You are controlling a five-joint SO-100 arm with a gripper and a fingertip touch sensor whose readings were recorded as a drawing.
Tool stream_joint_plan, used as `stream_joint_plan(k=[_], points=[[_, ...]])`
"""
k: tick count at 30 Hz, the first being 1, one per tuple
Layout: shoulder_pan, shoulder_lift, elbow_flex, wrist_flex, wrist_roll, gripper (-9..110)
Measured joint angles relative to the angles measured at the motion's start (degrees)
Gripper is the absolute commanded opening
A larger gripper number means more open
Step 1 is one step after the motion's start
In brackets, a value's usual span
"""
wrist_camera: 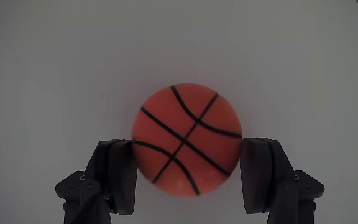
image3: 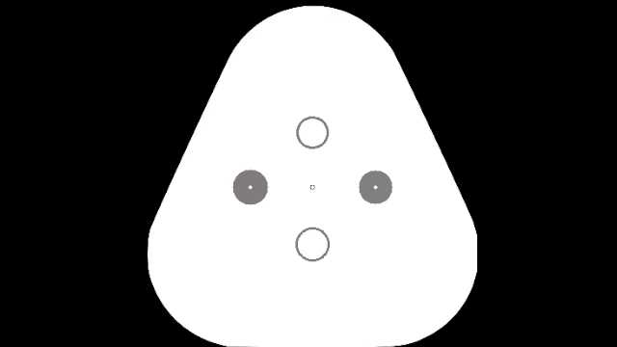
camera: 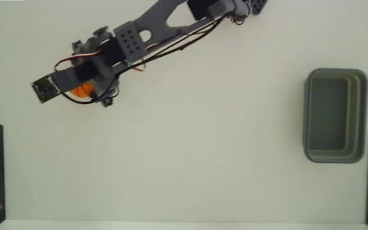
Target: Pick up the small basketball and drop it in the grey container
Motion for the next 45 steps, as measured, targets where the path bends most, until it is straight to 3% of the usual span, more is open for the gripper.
stream_joint_plan(k=[45], points=[[0.1,-2.4,-5.2,2.2,-0.1,110]])
